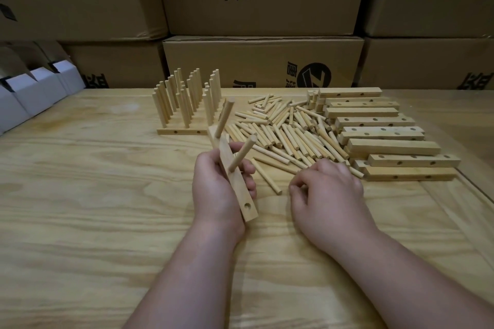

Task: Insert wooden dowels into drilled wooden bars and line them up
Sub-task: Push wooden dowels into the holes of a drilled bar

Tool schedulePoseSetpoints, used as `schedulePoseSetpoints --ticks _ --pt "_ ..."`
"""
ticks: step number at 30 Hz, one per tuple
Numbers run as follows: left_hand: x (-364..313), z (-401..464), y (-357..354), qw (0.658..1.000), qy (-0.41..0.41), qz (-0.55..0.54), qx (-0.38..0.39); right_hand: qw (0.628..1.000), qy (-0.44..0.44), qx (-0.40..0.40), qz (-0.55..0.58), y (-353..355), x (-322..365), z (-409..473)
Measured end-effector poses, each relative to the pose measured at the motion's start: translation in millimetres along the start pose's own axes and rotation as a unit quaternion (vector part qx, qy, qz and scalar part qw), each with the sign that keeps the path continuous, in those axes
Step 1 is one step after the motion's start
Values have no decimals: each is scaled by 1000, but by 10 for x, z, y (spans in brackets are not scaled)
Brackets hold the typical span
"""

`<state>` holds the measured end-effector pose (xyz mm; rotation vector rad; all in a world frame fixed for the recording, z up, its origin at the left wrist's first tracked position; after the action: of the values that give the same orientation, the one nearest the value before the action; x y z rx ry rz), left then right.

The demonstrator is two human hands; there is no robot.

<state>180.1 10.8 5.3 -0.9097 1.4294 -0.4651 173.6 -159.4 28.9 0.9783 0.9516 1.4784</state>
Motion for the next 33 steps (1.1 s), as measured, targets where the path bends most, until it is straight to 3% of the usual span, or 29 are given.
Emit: schedulePoseSetpoints --ticks 2,6,8,14,24,28,30,33 --pt "7 -10 1 1000 0 -2 6 999 7 16 40 -22 -24 12" --pt "27 15 22 1000 6 -12 -1 984 148 89 47 -135 281 -83" --pt "26 31 31 1000 -1 -2 -7 980 175 91 37 -162 356 -119" --pt "17 36 28 998 -23 56 -13 995 95 -2 26 1 172 -15" --pt "-16 -25 -27 996 -41 83 -12 999 38 1 -6 -13 55 5" --pt "-25 -37 -31 996 -43 81 -22 992 18 -31 121 134 -10 16" --pt "-28 -33 -28 996 -42 75 -25 980 32 -1 195 123 21 -13" --pt "-31 -26 -13 997 -39 61 -25 971 84 36 222 116 162 -82"
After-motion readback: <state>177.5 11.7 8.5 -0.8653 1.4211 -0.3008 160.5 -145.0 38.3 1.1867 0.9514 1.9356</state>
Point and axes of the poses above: each hand's wrist, its own z-axis towards the middle knuckle, its own y-axis out of the back of the hand, x = y × z, the point moved 9 cm from there along z, towards the middle knuckle, and after that the axes turned 15 degrees about -z, right-handed, at the moved point
